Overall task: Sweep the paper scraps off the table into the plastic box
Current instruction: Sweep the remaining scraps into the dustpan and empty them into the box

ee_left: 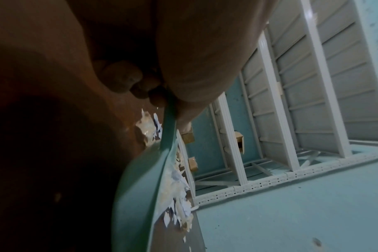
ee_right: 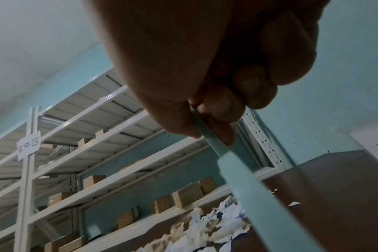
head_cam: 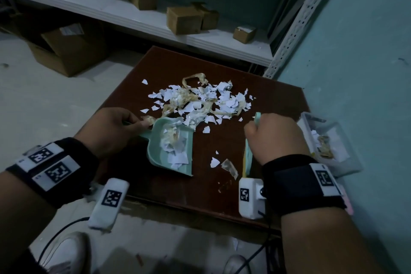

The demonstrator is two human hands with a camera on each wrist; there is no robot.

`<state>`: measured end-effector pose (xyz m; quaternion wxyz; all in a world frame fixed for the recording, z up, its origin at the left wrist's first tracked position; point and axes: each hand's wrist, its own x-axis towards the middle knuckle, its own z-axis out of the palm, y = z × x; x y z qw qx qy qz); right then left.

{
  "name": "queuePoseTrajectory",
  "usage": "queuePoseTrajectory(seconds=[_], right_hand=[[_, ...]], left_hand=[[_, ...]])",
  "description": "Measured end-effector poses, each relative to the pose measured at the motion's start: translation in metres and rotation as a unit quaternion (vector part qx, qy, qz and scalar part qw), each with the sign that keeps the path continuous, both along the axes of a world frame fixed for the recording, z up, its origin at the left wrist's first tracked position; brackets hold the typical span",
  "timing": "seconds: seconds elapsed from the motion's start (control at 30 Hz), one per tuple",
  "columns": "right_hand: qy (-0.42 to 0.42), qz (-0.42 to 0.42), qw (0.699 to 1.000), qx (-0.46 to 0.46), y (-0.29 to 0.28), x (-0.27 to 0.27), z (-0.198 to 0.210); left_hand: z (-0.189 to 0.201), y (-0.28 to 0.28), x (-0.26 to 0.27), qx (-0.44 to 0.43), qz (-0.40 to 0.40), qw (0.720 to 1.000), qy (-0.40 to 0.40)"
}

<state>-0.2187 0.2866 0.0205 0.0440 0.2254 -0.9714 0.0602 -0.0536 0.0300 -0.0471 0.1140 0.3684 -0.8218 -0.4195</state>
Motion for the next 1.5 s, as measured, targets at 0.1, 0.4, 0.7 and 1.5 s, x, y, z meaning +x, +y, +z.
queuePoseTrajectory(seconds=[0.1, 0.4, 0.7, 1.5], right_hand=[[-0.026, 0.017, 0.999, -0.013, -0.01, 0.016, -0.004], [-0.043, 0.099, 0.985, -0.138, -0.036, 0.032, -0.01], [0.058, 0.034, 0.991, -0.12, -0.013, -0.006, -0.007], [-0.028, 0.151, 0.988, -0.014, -0.075, 0.023, -0.027]], left_hand=[[0.001, 0.002, 0.004, -0.057, -0.025, 0.998, -0.022], [-0.016, 0.014, -0.005, -0.002, -0.037, 0.998, -0.041], [-0.008, 0.003, 0.002, 0.021, -0.005, 1.0, -0.008], [-0.019, -0.01, -0.008, -0.059, 0.102, 0.993, 0.001]])
